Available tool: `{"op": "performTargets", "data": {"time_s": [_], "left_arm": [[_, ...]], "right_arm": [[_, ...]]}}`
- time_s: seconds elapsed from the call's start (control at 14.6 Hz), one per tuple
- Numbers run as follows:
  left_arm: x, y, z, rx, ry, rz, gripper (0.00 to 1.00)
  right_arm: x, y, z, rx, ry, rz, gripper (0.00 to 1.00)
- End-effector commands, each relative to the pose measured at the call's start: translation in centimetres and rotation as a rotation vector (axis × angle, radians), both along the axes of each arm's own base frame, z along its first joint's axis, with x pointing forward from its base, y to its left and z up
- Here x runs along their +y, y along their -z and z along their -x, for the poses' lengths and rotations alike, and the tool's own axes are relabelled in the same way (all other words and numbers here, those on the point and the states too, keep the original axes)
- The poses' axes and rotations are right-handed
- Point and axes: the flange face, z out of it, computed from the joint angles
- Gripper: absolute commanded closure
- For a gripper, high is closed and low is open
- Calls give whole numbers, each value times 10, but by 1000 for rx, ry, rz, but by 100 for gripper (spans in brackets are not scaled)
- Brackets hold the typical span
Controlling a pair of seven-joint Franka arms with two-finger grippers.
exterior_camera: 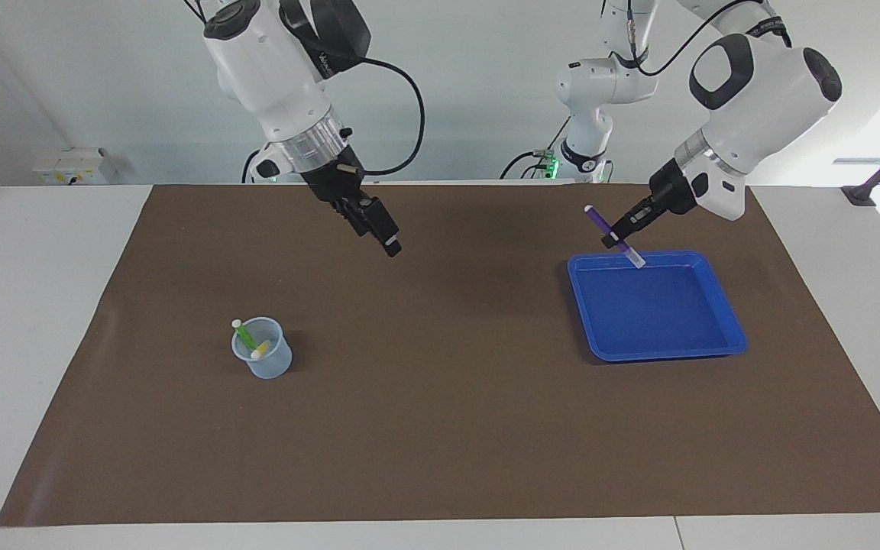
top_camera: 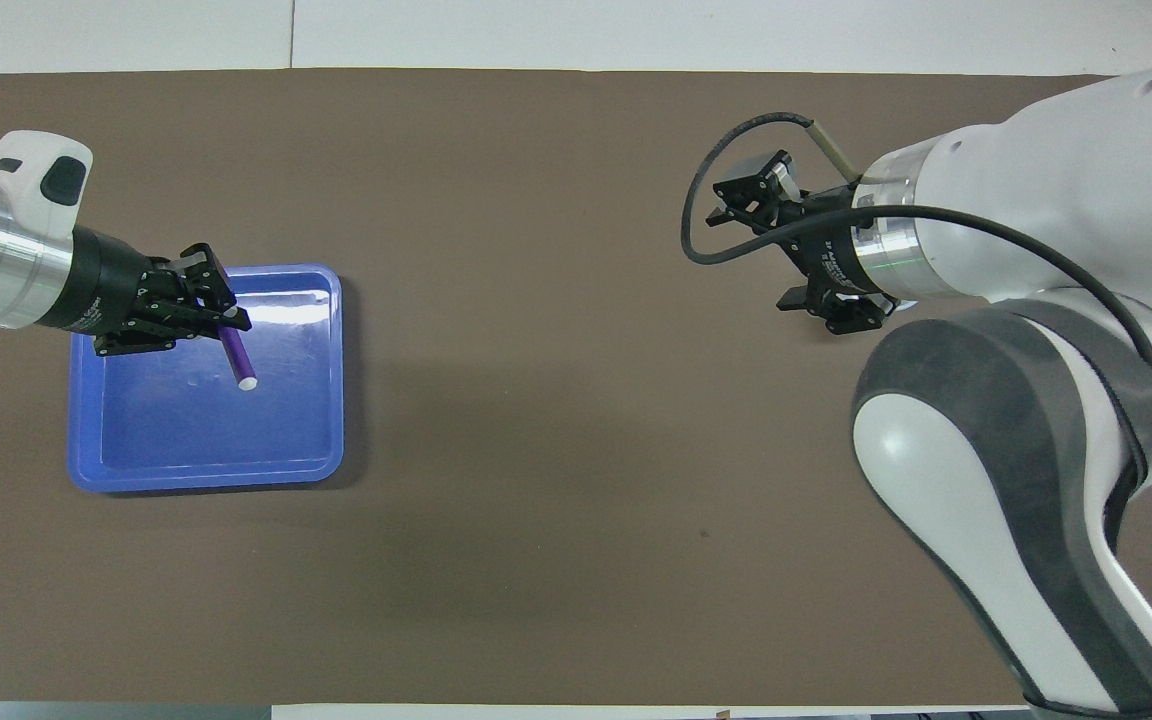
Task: Right arm passes pens to left for tray arrangement
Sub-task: 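Lower the purple pen into the tray while the right gripper returns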
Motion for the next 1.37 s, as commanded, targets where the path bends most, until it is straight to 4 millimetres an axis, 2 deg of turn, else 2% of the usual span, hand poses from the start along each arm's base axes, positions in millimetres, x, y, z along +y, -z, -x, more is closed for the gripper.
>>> {"op": "performTargets", "data": {"time_s": [0.0,0.21,0.34,0.55,0.68,0.89,1.23,1.3], "left_arm": [[16,47,-20,-28,215,-95,100],[24,97,-37,-21,347,-189,100],[25,117,-40,-15,376,-220,100],[22,159,-41,-18,393,-227,100],[22,177,-40,-8,392,-225,100],[23,198,-34,-5,380,-224,100],[29,204,-32,-7,372,-224,100],[29,204,-32,-8,371,-224,83]], "right_arm": [[-36,16,8,-18,-195,157,0],[-85,38,-4,-21,-420,309,0],[-117,53,-15,-11,-517,368,0],[-149,80,-31,-11,-613,383,0],[-161,97,-40,-18,-682,387,0],[-164,120,-46,-48,-724,395,0],[-166,158,-38,-61,-727,395,0],[-167,162,-34,-56,-742,395,6]]}}
